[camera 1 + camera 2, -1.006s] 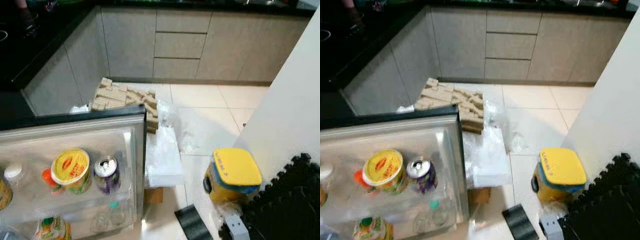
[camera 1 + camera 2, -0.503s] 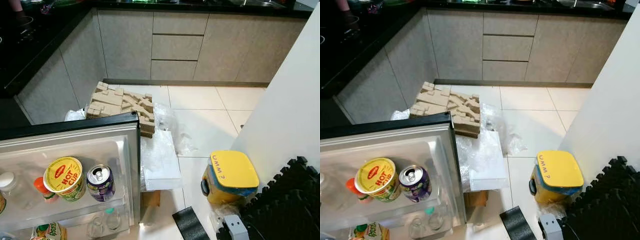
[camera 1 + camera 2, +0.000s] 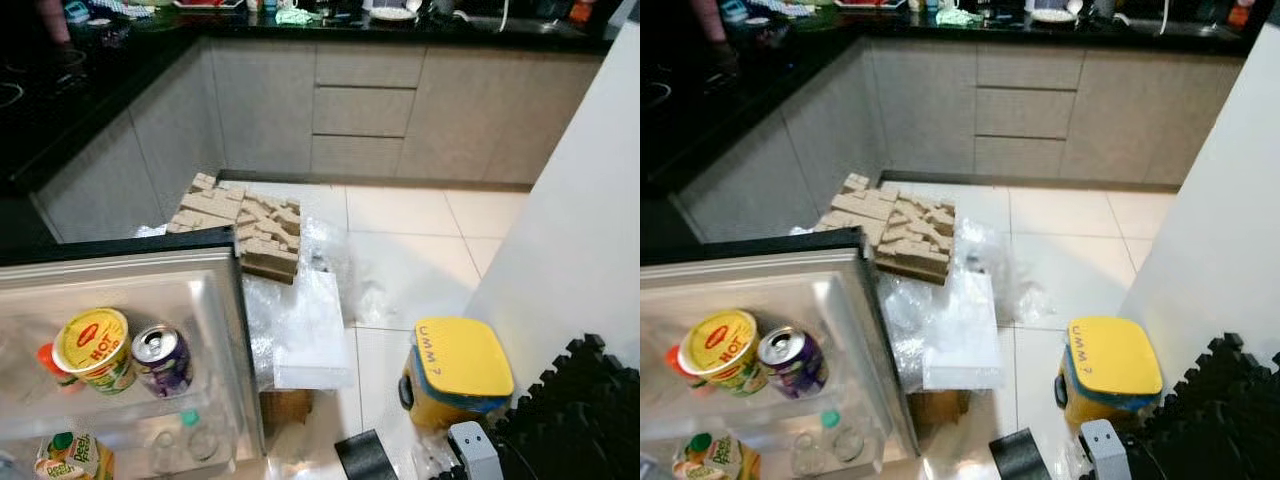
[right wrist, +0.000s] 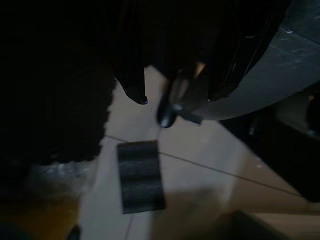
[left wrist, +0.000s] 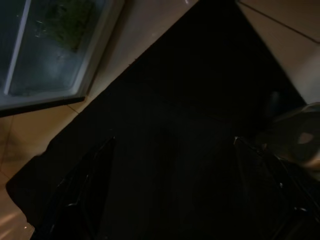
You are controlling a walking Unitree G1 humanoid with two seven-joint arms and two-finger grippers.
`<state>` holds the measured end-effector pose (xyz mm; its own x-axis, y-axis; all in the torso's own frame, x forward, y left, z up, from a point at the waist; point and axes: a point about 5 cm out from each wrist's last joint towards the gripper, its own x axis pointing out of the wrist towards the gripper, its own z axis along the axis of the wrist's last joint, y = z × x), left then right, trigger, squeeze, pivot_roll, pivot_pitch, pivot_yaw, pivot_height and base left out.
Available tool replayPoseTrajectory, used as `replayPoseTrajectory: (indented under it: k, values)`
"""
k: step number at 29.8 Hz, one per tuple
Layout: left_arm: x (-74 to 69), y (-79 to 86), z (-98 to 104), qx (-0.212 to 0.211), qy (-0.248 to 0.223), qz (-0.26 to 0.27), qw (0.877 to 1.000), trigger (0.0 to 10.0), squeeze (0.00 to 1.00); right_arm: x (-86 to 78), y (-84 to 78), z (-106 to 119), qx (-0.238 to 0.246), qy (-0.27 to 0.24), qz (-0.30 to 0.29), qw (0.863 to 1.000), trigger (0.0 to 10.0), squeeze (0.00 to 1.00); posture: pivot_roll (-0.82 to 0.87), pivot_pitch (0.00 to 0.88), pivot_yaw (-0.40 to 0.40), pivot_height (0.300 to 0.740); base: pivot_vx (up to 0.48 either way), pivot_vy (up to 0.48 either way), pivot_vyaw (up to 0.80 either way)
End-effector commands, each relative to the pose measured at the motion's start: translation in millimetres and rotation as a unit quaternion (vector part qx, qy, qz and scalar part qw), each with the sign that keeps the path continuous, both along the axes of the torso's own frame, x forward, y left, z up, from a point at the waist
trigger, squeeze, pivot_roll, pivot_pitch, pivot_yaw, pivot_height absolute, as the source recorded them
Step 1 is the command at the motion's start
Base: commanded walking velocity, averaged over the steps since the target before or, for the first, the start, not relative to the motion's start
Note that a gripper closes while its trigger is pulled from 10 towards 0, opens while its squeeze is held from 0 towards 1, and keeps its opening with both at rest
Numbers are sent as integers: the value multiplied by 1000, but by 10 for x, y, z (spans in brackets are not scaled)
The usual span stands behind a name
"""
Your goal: Restocking fridge
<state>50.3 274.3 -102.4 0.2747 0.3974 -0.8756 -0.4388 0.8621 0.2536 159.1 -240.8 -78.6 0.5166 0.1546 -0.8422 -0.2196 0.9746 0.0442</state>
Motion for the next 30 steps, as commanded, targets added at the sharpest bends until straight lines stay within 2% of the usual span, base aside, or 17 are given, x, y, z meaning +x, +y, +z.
replayPoseTrajectory:
  k: [1, 6, 8, 10, 11, 12, 16, 25, 30]
  values:
    - [10, -65, -20, -16, -3, -15, 1000, 10000, 0, 43, 43, 4, -21, -10, 19, 1000, 10000, 0, -48, 0, -16, 740, 0, 0, 0]
    - [51, -144, -37, -36, -12, -30, 999, 10000, 0, 103, 68, 25, -39, -33, 23, 998, 10000, 0, -48, 0, -16, 740, 0, 0, 0]
    - [81, -209, -51, -50, -16, -45, 998, 10000, 0, 160, 65, 57, -60, -61, 15, 996, 10000, 0, -41, 0, -18, 740, 0, 0, 0]
    - [102, -237, -55, -46, -13, -62, 997, 10000, 0, 175, 81, 62, -39, -59, 14, 997, 10000, 0, -41, 0, -18, 740, 0, 0, 0]
    - [110, -241, -54, -44, -13, -65, 997, 10000, 0, 197, 90, 77, -14, -63, 4, 998, 10000, 0, -39, 0, -18, 740, 0, 0, 0]
    - [110, -241, -54, -44, -13, -65, 997, 10000, 0, 197, 90, 77, -14, -63, 4, 998, 10000, 0, -39, 0, -18, 740, 0, 0, 0]
    - [164, -254, -48, -38, -17, -79, 996, 10000, 0, 277, 141, 138, 81, -79, -17, 993, 10000, 0, -38, 0, -14, 740, 0, 0, 0]
    - [250, -292, -41, -43, -28, -93, 994, 10000, 0, 233, 183, 102, 90, -67, -18, 993, 10000, 0, -36, 0, -15, 740, 0, 0, 685]
    - [284, -314, -40, -43, -29, -108, 993, 10000, 0, 89, 216, 25, 103, -40, -25, 994, 10000, 0, -33, 0, -15, 740, 0, 0, 437]
